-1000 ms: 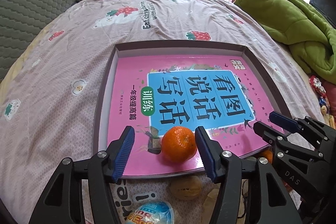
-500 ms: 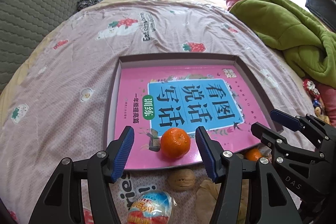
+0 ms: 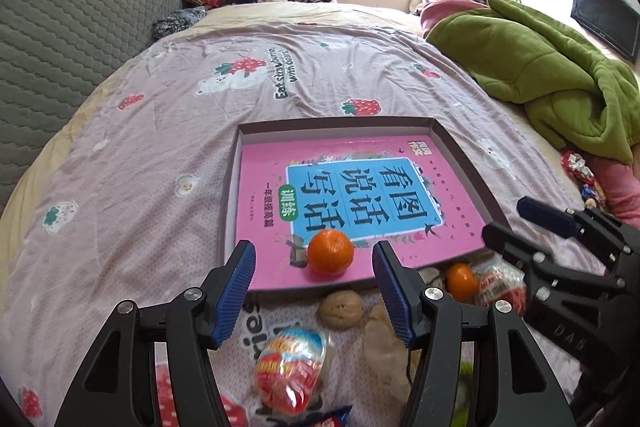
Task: Organize objects
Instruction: 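Withdraw both tools from the tray back toward the remaining items, then grasp the blue Oreo cookie pack with the left tool while the right tool grasps the green ring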
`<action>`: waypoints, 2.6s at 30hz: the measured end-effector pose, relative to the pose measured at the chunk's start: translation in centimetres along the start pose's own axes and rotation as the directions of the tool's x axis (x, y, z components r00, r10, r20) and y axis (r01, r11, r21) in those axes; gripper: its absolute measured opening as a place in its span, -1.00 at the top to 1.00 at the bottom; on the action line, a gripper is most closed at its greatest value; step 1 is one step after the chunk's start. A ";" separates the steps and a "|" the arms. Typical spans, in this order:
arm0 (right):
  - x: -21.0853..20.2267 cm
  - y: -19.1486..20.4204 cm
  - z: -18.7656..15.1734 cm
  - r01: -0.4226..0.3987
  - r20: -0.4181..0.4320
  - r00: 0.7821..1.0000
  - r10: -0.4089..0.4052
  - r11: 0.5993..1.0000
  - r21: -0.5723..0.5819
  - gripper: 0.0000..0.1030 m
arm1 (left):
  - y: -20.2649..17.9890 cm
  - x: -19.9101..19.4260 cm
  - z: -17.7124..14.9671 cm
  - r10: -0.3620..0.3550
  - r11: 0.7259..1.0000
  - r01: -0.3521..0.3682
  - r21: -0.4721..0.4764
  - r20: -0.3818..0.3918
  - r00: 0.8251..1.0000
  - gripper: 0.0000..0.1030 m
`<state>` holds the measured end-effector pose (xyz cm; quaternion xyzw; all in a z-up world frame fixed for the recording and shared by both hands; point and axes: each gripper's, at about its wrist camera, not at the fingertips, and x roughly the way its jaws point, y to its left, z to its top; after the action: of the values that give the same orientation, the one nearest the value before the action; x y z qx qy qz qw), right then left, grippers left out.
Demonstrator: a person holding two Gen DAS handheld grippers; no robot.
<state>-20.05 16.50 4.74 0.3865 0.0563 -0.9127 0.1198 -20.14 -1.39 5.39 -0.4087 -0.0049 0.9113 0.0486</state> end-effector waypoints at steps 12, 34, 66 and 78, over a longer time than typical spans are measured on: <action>-3.0 1.0 -2.6 -0.003 0.025 1.000 0.003 1.000 0.001 0.09 | 0.3 -2.2 -4.3 0.004 1.000 -0.004 0.002 0.003 1.000 -0.22; -3.7 2.8 -7.4 -0.014 -0.034 0.999 0.014 1.000 -0.002 0.08 | -0.3 -3.7 -8.7 -0.009 1.000 0.010 0.014 -0.030 1.000 -0.22; -2.0 3.0 -10.7 -0.030 -0.144 0.989 0.034 0.999 0.031 0.08 | -0.1 -1.7 -12.5 -0.014 1.000 0.014 -0.001 -0.140 0.990 -0.22; -0.8 3.4 -11.6 -0.023 -0.174 0.984 0.028 0.999 0.027 0.08 | 0.1 -0.7 -12.8 0.002 1.000 -0.006 -0.027 -0.162 0.987 -0.23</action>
<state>-10.59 15.60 -2.76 0.4669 0.0502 -0.8745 0.1213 -10.09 -1.98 -2.60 -0.4820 -0.0125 0.8751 0.0415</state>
